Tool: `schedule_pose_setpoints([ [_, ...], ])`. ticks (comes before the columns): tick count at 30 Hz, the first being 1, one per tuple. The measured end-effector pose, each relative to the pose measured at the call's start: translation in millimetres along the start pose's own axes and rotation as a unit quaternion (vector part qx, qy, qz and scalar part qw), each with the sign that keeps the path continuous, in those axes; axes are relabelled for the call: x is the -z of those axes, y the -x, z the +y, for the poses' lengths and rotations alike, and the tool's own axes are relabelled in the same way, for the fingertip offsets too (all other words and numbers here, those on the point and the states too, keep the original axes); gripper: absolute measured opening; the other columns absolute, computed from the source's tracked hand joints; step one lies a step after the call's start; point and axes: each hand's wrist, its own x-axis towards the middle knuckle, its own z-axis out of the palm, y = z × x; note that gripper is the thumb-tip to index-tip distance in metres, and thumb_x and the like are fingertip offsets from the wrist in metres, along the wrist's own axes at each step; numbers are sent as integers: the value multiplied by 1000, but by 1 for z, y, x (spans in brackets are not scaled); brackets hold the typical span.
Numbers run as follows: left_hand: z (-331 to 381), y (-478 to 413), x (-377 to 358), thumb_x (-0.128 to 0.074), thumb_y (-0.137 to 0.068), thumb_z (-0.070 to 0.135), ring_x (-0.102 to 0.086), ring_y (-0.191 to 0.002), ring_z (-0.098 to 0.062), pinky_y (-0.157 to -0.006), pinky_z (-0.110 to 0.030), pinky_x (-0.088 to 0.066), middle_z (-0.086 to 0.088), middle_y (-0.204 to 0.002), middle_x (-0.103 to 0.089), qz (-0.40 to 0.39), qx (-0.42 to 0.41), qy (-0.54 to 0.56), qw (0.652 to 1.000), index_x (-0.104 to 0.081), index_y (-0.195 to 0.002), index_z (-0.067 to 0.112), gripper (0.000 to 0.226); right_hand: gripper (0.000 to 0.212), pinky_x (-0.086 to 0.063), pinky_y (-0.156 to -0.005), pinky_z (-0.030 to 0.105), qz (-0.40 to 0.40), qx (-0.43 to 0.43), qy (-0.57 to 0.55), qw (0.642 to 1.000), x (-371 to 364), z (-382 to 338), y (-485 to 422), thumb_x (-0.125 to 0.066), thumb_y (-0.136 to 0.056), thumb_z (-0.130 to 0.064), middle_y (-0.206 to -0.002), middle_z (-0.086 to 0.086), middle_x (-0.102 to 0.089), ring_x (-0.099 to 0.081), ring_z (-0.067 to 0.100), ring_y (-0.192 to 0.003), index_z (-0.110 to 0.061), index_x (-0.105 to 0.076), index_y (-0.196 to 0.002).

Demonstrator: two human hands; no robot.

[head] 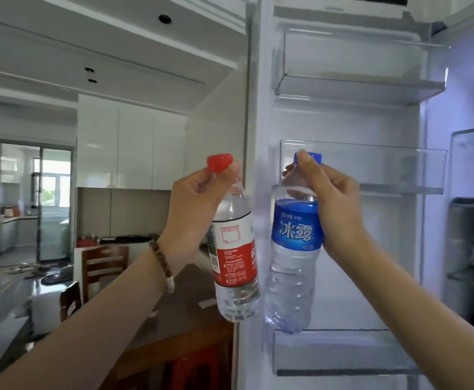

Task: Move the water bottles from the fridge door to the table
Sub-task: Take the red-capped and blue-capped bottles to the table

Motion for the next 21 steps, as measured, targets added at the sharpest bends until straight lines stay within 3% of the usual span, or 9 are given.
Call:
schedule_pose_setpoints([
  [6, -20, 4, 127, -65, -66, 51, -69, -64, -6, -52, -10, -48, 7, -73, -74, 17, 38, -19, 999, -71, -76, 22, 30, 24, -58, -72, 31, -34, -57, -57, 996, -124, 31, 26, -67, -79, -42, -79, 3, -74, -70, 18, -73, -21, -75, -74],
  [11, -56, -2, 207, -65, -61, 60, -69, -65, -1, -49, -7, -45, 14, -73, -74, 40, 72, -65, 994, -71, -78, 29, 36, 29, -56, -73, 36, -59, -101, -74, 990, -206, 79, 41, -66, -80, -40, -84, 22, -66, -63, 27, -74, -12, -73, -77],
  [16, -107, -20, 259, -68, -60, 62, -69, -66, -2, -51, -8, -47, 12, -76, -74, 59, 100, -80, 990, -72, -81, 29, 39, 35, -56, -64, 26, -100, -161, -61, 980, -264, 141, 41, -70, -61, -53, -73, 1, -74, -70, 15, -68, -19, -74, -71],
  [21, -180, -47, 292, -65, -59, 62, -69, -66, -2, -50, -8, -47, 13, -75, -74, 84, 117, -98, 985, -71, -85, 23, 47, 20, -52, -59, 19, -123, -188, -36, 974, -308, 224, 20, -71, -75, -42, -72, -4, -75, -70, 9, -67, -22, -73, -75],
])
